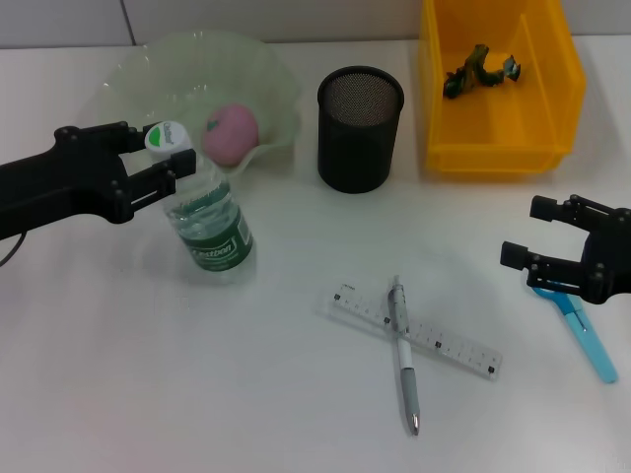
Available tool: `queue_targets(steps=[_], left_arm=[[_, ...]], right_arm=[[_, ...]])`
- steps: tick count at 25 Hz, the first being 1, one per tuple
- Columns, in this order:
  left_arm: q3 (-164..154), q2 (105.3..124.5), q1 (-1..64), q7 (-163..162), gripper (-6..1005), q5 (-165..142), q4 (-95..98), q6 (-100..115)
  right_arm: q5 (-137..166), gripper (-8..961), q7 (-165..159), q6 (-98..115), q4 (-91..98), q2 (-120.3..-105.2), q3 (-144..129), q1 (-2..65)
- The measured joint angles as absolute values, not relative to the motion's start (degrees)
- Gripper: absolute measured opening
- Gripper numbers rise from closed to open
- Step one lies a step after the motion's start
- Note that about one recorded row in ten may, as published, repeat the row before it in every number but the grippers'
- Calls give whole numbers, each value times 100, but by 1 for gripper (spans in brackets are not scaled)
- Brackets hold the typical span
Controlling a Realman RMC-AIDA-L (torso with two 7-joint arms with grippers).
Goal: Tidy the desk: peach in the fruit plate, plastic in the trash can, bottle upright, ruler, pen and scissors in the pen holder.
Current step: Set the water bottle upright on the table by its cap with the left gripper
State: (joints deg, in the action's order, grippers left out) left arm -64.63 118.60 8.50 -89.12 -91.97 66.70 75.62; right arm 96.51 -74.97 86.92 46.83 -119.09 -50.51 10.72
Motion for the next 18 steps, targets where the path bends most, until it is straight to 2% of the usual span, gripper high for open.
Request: queue_targets(steps=[12,13,18], left_arm=[[-6431,11863,993,-8906,446,-9094,6740,7617],[-6432,11865,990,-8897,583,-9092,6797,7635],[-6443,11869,745,-8704,761,-8790,7232,7858]], right_arm=[[9755,835,-7702,8694,4728,-11908,-5045,1086],[9783,835,-7734,8698,4782,-11907,-5031,1071],[9792,834,-8202,8738,5153,-11915,-5002,959]])
